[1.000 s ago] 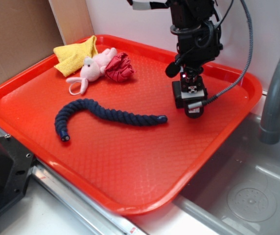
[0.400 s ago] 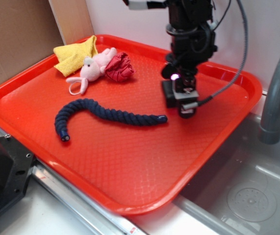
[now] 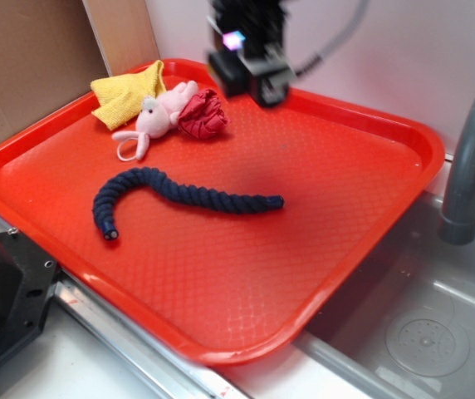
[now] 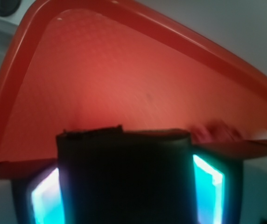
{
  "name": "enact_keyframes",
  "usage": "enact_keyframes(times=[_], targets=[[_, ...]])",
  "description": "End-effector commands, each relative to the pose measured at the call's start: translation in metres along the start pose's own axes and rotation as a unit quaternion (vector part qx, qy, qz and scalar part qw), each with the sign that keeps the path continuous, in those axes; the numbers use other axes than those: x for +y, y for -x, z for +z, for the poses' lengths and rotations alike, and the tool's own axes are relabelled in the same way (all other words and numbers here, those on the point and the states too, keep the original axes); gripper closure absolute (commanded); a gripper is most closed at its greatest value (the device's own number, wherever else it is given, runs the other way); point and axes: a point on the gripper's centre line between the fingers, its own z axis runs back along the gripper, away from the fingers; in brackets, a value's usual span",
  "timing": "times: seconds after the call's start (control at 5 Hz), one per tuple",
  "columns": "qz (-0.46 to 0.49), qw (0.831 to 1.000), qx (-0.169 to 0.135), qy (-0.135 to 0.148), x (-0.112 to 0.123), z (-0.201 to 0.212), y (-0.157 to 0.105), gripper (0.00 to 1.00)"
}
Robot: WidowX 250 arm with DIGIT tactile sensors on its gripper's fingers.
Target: Grab the black box.
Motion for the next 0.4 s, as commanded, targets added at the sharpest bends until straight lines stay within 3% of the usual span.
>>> enact_keyframes(times=[0.0,0.2], targets=[[0.096,0.994,-0.040,-0.024,0.004,0.072,0.058,1.00],[0.125,0.990,-0.061,-0.016,0.006,0.078,0.072,1.00]])
